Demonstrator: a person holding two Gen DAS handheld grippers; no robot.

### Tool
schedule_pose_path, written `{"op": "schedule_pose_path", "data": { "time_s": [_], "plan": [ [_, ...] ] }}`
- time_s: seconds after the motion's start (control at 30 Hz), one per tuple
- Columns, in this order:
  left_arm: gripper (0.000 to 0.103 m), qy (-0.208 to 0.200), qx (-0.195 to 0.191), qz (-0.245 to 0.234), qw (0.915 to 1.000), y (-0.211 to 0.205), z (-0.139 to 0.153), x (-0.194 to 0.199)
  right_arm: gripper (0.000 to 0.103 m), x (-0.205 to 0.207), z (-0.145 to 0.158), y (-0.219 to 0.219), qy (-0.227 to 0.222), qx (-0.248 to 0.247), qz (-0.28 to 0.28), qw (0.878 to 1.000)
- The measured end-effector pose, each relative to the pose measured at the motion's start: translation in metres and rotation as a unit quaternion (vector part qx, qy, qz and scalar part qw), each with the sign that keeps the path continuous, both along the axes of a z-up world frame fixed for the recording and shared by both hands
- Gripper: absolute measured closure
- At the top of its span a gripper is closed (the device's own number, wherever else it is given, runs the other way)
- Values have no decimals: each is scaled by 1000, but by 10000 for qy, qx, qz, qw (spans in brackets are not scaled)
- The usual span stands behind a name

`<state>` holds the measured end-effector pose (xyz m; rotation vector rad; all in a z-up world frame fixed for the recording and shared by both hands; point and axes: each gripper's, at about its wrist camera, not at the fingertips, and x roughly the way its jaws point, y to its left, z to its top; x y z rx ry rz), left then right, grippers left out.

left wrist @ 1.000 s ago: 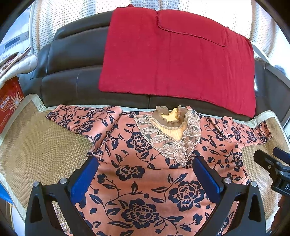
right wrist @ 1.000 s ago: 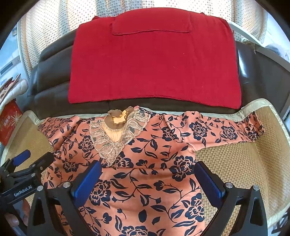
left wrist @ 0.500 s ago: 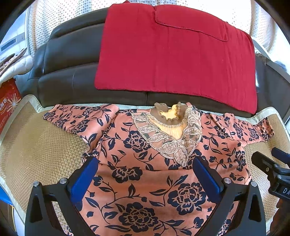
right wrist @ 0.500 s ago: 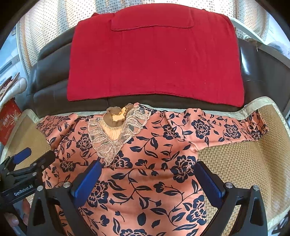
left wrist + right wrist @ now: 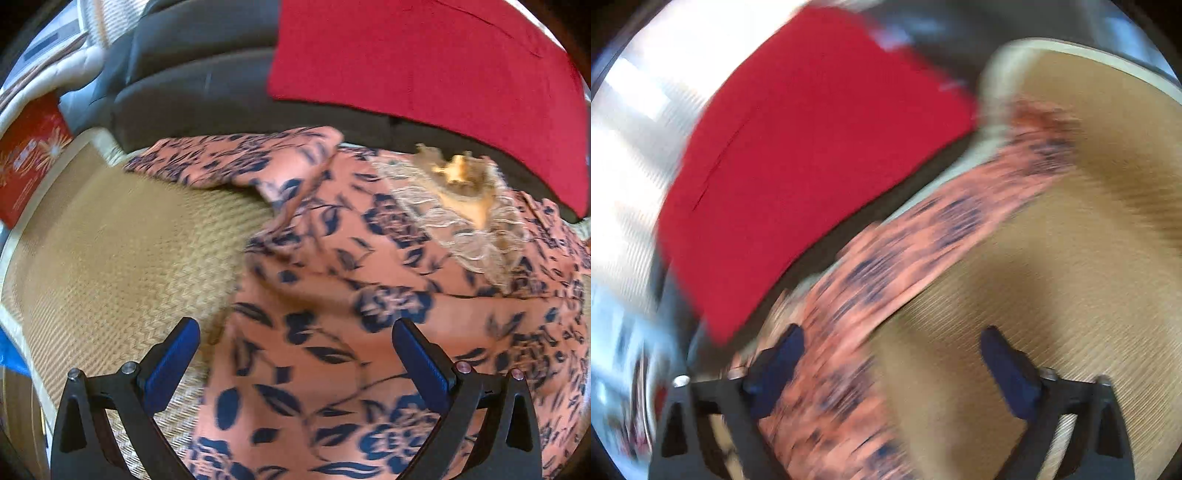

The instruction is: Fold small clothes

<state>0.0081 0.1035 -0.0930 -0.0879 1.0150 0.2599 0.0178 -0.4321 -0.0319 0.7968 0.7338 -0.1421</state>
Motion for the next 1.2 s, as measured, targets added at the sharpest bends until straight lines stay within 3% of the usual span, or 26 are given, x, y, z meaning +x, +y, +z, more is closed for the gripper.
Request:
{"op": "schedule_pose_path", "data": {
  "time_s": [0.07, 0.13, 0.23, 0.3, 0.43, 0.57, 0.6, 0.63, 0.7, 0.77, 0.87, 0.97, 1.07, 1.2],
  "plan": [
    [0, 1, 51, 76, 10000, 8, -2, -1, 23, 14, 5, -53, 205, -539, -568, 9967],
    [0, -8, 98, 129, 9999, 13, -3, -1, 23, 35, 14, -86, 397, -1242, -754, 9886],
    [0, 13, 170, 153, 9997, 14, -6, 2, 23, 78, 24, -102, 799, -2457, -474, 9649],
    [0, 82, 208, 147, 9996, 10, -9, 5, 27, 105, 25, -114, 952, -2931, -347, 9507],
    [0, 167, 273, 96, 9994, 5, -15, 10, 42, 141, 0, -118, 1612, -3647, -335, 9164],
    [0, 181, 275, 54, 9994, 4, -18, 11, 49, 163, -23, -119, 2051, -4170, -203, 8852],
    [0, 192, 280, 56, 9994, 4, -19, 12, 62, 167, -25, -119, 2109, -4282, -163, 8786],
    [0, 189, 270, 57, 9994, 5, -20, 13, 91, 173, -27, -123, 2218, -4244, -47, 8779],
    [0, 155, 227, 85, 9996, 9, -21, 13, 94, 180, -25, -130, 2278, -3967, 32, 8892],
    [0, 91, 181, 120, 9997, 13, -19, 11, 94, 185, -9, -140, 2030, -3367, 21, 9195],
    [0, -36, 130, 140, 9998, 21, -15, 6, 95, 187, 33, -135, 1397, -2732, 190, 9516],
    [0, -209, 77, 205, 9995, 32, -7, -2, 94, 190, 85, -98, 620, -2104, 631, 9736],
    [0, -370, -59, 312, 9988, 45, 1, -12, 94, 195, 132, -40, -163, -1398, 1224, 9825],
    [0, -526, -219, 480, 9972, 60, 10, -25, 94, 195, 166, 55, -917, -564, 2145, 9708]
  ]
}}
